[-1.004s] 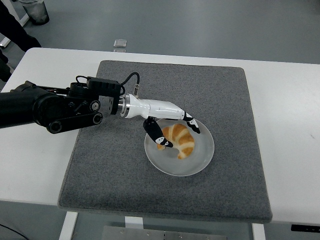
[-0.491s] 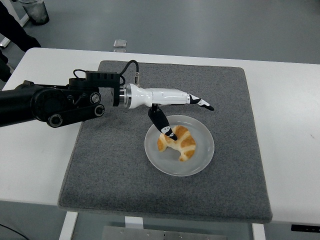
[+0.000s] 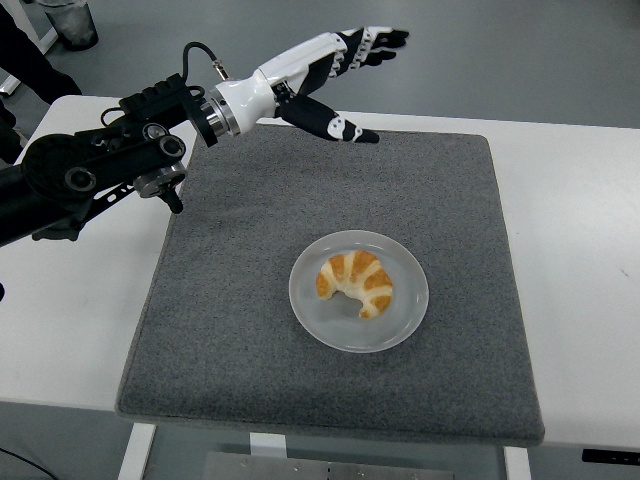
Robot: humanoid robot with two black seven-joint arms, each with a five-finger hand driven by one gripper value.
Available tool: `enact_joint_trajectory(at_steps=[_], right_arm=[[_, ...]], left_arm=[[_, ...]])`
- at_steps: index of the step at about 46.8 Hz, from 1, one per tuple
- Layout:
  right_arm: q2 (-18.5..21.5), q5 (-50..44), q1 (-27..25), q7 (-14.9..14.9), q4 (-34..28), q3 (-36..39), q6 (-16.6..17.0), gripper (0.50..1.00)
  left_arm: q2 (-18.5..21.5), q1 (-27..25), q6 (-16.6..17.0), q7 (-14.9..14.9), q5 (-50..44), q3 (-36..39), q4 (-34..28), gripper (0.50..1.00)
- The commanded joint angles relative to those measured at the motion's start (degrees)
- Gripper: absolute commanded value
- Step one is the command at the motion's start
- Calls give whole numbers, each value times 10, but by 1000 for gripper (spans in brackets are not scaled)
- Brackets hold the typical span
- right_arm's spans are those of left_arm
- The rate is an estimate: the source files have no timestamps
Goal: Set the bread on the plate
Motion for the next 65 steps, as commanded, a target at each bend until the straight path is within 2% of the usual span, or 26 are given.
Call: enact_joint_trajectory(at_steps=[1,7,11,16,21,26,31,36,65], right_arm=[[0,0,0,0,0,0,-1,952],[0,0,0,0,0,0,-1,952],[0,0,0,0,0,0,0,952],[0,1,0,0,0,0,0,952],[0,0,0,0,0,0,0,952],[0,0,0,0,0,0,0,952],[0,0,0,0,0,0,0,952],[0,0,0,0,0,0,0,952],[0,5,-2,1,0,6,-2,952]], left_arm=[[0,13,0,3,-87,-28,30,994],[0,17,-2,6,-242,-32,75,994],[1,25,-4,19,-332,-32,95,994],[1,46,-7,43,-416,-43,108,994],[1,79,-9,52,-470,-78,109,994],[1,110,-17,56,-481,-136,108,994],[-2,140,-56,56,-481,-201,108,994],[-4,151,-83,56,-483,-225,110,994],[-7,173,-79,51,-483,-226,114,994]])
